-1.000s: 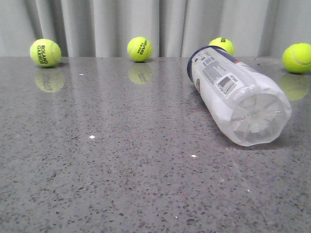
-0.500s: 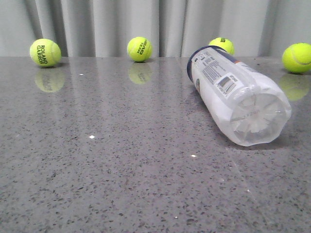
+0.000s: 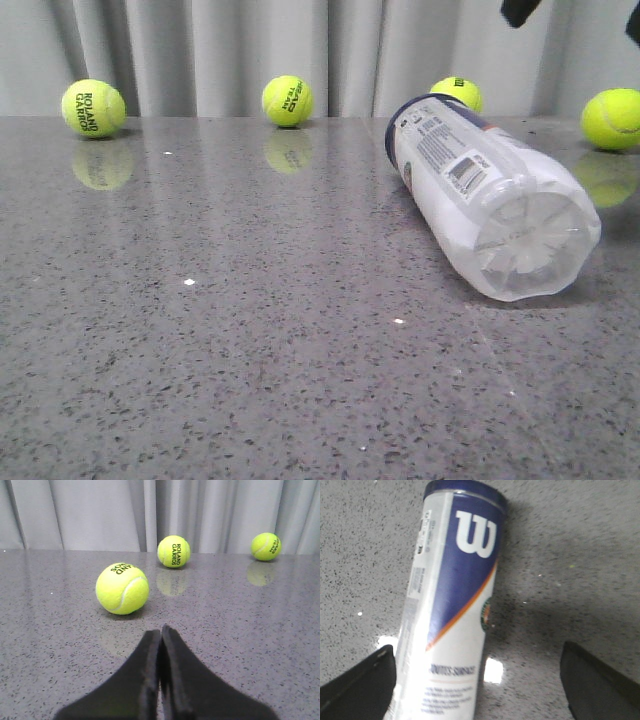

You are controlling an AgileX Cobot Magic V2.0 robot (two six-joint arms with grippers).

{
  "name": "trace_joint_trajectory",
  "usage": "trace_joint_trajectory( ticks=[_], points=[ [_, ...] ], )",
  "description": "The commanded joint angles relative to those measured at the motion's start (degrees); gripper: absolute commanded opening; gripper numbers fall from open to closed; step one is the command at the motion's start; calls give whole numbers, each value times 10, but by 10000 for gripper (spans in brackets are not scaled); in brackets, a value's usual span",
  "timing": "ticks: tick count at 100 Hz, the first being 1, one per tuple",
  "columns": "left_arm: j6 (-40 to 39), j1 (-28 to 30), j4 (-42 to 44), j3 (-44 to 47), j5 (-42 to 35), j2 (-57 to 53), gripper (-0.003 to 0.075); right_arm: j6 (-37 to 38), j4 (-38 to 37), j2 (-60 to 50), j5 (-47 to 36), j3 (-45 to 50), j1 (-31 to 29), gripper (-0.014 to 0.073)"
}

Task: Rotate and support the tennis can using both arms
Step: 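Lower the right gripper onto the tennis can and grasp its middle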

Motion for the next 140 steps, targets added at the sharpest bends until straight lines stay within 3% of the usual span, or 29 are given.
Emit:
trace_joint_trajectory(
  ticks=[1,35,99,107,126,140],
  points=[
    [-5,0,-4,26,-43,-19,-20,15,10,24,10,-52,8,654],
    [-5,0,-4,26,-43,-19,-20,32,62,146,64,-146,15,654],
    [-5,0,-4,26,-43,-19,-20,36,60,223,67,-154,15,648],
    [-5,0,-4,26,-43,-19,-20,36,56,223,67,-154,15,599],
    [-5,0,-4,26,-43,-19,-20,36,54,223,67,-154,15,377],
    [-5,0,-4,26,-43,-19,-20,36,54,223,66,-159,15,321]
  ],
)
